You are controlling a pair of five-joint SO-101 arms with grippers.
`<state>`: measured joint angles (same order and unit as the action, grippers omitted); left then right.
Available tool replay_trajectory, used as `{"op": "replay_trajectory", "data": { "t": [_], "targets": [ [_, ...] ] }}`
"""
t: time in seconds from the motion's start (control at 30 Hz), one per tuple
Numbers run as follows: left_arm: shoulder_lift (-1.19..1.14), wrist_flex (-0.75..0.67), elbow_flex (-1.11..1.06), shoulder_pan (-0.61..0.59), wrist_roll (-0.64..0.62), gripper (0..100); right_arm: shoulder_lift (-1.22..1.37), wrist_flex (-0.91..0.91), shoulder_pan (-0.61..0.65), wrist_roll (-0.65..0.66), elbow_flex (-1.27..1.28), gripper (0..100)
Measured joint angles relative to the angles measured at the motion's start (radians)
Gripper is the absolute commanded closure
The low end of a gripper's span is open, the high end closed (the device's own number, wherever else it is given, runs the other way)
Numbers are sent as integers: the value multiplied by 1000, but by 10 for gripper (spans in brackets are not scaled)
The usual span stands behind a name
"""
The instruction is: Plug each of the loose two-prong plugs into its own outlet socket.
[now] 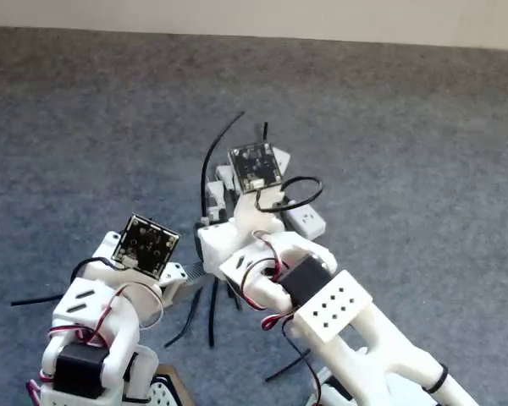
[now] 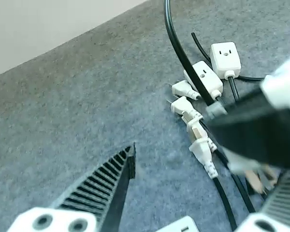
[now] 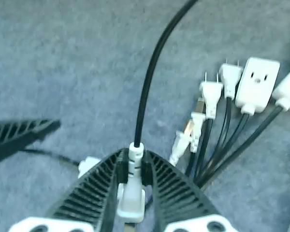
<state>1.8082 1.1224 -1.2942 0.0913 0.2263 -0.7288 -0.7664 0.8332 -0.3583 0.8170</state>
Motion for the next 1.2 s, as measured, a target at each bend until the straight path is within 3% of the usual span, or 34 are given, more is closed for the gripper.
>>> {"op": "replay_trajectory", "data": {
  "t": [0.4, 0.73, 1.2],
  "targets": [
    [0, -92, -110, -71, -2, 575, 0, -121, 0, 83, -28, 995],
    [0, -95, -120, -77, -2, 575, 0, -428, 0, 253, -213, 995],
    [-2, -95, -121, -77, -2, 575, -3, -459, 0, 362, -178, 995]
  ]
}}
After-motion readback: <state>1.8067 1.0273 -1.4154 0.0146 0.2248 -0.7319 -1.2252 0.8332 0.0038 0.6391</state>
